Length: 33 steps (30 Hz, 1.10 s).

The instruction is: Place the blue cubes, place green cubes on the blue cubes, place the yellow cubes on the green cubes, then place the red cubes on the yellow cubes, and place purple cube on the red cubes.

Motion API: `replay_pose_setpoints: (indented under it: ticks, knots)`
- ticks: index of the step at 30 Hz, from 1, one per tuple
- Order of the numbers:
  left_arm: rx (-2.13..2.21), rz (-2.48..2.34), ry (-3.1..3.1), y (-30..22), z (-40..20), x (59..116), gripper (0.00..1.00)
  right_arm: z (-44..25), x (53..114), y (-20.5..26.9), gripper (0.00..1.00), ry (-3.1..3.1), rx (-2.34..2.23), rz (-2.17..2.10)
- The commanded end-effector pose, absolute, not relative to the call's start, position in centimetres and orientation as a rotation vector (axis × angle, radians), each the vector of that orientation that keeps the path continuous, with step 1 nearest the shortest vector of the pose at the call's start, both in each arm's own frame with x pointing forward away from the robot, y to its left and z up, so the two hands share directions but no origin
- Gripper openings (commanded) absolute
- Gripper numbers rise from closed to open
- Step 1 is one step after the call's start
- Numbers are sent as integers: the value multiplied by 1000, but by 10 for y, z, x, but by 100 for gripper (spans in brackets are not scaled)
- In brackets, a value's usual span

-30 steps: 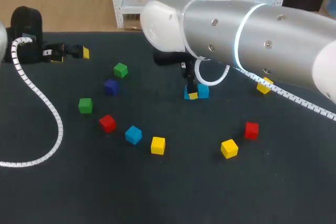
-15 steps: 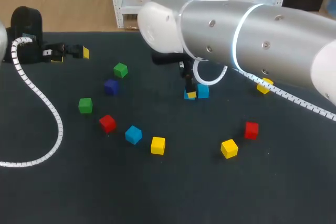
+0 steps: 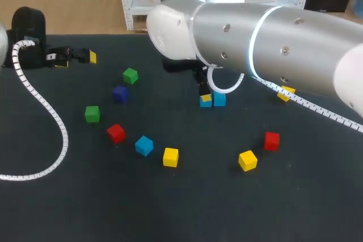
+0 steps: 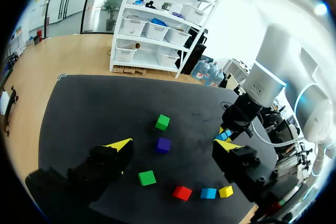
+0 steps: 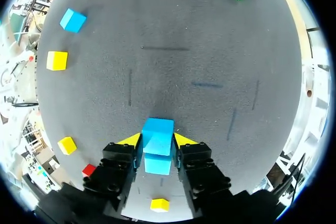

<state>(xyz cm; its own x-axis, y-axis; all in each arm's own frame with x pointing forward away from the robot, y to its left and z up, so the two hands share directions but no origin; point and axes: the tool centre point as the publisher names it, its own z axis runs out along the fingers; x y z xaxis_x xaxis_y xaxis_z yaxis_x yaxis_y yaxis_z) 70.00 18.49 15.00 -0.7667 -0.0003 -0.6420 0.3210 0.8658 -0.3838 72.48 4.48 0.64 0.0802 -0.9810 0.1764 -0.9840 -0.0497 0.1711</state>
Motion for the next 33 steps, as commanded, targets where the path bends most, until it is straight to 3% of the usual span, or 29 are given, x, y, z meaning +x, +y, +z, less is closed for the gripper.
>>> replay_pose_setpoints:
  ticks: [1,7,33]
  knots:
    - [231,-636,2374,185,150,700,100,5,726,45,27,-1972,2112,12]
    - [231,-636,2374,185,150,700,100,4,725,46,31,-1955,2120,9]
    - [231,-636,2374,185,150,700,100,3,730,49,29,-1977,2110,6]
